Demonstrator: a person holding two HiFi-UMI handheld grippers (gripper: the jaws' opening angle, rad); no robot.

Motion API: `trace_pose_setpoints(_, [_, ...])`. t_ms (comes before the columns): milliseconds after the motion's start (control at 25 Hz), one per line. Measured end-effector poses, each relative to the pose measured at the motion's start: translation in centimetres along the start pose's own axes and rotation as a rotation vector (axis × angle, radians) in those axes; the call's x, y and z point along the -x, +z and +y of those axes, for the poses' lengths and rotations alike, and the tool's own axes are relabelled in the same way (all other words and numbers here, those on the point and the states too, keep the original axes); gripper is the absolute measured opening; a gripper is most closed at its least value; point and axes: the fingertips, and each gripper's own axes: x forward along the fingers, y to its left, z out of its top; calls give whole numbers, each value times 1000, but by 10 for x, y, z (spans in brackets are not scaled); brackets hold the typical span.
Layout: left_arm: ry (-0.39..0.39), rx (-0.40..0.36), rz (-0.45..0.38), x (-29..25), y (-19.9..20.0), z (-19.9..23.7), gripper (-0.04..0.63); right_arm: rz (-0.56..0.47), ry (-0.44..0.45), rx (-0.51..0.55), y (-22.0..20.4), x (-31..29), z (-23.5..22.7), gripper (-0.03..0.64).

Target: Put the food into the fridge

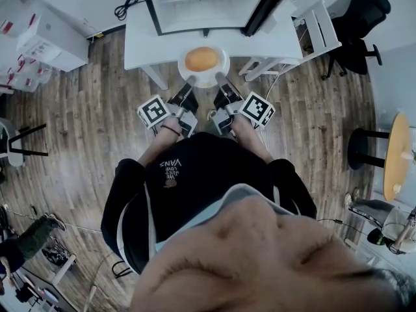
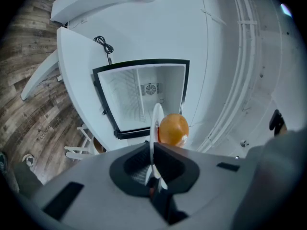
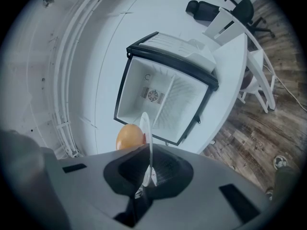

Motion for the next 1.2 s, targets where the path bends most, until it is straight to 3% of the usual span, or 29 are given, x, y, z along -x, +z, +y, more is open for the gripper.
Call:
trace_pose_setpoints(200, [10, -2, -18, -18, 9, 4, 28, 14, 44, -10, 16, -16, 1, 20])
trace_pose_setpoints(1200, [59, -16, -118, -111, 47, 20, 28, 114, 89, -22, 102, -81, -26, 20])
